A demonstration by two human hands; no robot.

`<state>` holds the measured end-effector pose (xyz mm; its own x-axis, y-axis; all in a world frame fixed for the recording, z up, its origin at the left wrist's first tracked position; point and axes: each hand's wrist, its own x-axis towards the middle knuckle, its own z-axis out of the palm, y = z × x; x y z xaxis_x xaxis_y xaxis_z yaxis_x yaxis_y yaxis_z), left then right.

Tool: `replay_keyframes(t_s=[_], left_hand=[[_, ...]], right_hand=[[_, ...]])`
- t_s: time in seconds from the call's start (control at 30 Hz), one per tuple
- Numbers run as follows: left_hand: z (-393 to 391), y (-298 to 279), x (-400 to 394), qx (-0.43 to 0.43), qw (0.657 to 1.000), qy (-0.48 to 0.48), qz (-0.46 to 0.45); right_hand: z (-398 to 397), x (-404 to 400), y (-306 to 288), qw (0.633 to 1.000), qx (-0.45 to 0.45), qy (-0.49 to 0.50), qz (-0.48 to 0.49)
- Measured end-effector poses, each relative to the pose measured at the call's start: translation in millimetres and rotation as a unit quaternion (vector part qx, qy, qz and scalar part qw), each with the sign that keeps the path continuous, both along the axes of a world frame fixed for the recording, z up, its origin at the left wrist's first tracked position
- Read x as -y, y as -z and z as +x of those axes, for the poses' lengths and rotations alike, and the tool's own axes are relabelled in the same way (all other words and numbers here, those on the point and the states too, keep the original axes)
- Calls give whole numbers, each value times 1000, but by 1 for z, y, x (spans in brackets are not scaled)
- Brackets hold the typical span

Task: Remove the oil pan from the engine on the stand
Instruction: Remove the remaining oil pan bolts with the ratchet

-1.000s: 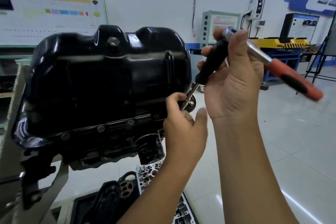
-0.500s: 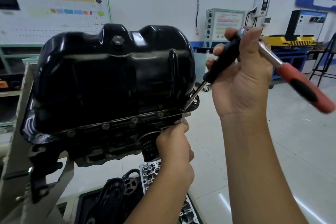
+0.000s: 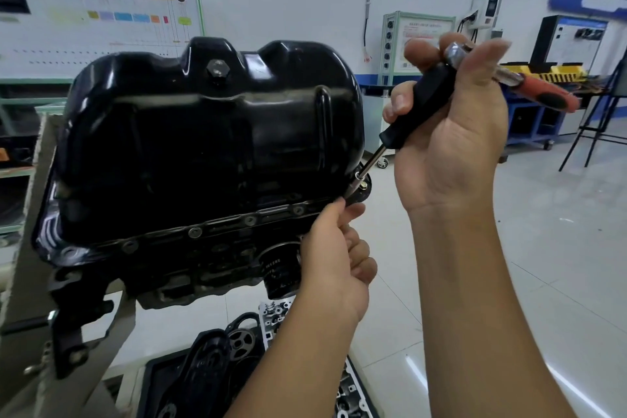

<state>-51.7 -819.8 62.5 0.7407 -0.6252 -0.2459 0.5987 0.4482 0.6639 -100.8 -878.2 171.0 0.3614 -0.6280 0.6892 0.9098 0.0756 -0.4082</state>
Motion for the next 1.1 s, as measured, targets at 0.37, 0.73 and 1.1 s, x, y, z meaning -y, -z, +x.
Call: replay_keyframes(t_s=[0.37,0.73,1.1], left_hand=[[10,-22,0,536,821,-191,47],[22,-25,11,584,740,-312,120],[25,-26,13,601,716,-338,111]], right_hand=[[0,-3,0,1000,-5,-9,2],[-2,-26,-2,1000,14,11,25],[-6,-24,-4,999,8,34,39]])
